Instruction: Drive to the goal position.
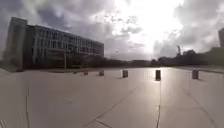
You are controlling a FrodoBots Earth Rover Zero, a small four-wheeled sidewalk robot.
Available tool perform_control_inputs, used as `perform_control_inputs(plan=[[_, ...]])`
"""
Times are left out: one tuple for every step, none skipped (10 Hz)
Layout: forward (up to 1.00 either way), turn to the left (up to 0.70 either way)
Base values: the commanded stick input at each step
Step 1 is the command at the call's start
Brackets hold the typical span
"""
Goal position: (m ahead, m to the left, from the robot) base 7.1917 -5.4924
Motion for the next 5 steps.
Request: perform_control_inputs(plan=[[0.70,0.00],[0.70,0.00],[0.70,0.00],[0.70,0.00],[0.70,0.00]])
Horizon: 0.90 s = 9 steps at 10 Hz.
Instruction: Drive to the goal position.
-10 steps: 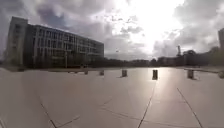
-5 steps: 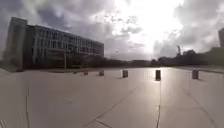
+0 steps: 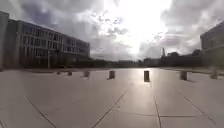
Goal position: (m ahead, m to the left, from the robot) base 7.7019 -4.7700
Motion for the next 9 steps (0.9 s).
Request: perform_control_inputs(plan=[[0.70,0.00],[0.70,0.00],[0.70,0.00],[0.70,0.00],[0.70,-0.03],[0.70,-0.26],[0.70,-0.35],[0.70,-0.35],[0.70,-0.35]])
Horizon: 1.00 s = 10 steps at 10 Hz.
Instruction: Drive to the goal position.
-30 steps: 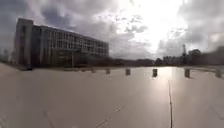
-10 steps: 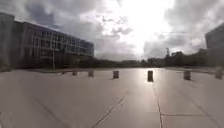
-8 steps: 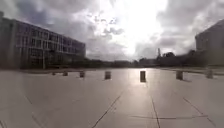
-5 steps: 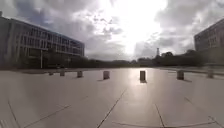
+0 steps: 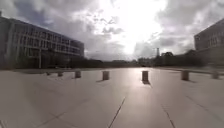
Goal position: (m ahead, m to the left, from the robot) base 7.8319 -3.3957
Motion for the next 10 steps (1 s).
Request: perform_control_inputs(plan=[[0.70,-0.35],[0.70,-0.35],[0.70,-0.35],[0.70,-0.35],[0.70,-0.35],[0.70,-0.35],[0.70,-0.35],[0.70,-0.35],[0.70,-0.35],[0.70,-0.35]])
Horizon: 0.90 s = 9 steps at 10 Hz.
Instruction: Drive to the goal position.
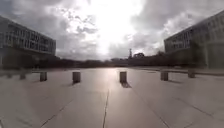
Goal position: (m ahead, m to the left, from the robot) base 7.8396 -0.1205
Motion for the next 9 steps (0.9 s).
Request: perform_control_inputs(plan=[[0.70,-0.35],[0.70,-0.35],[0.70,-0.29],[0.70,-0.02],[0.70,0.00],[0.70,0.00],[0.70,0.00],[0.70,0.00],[0.70,0.00]])
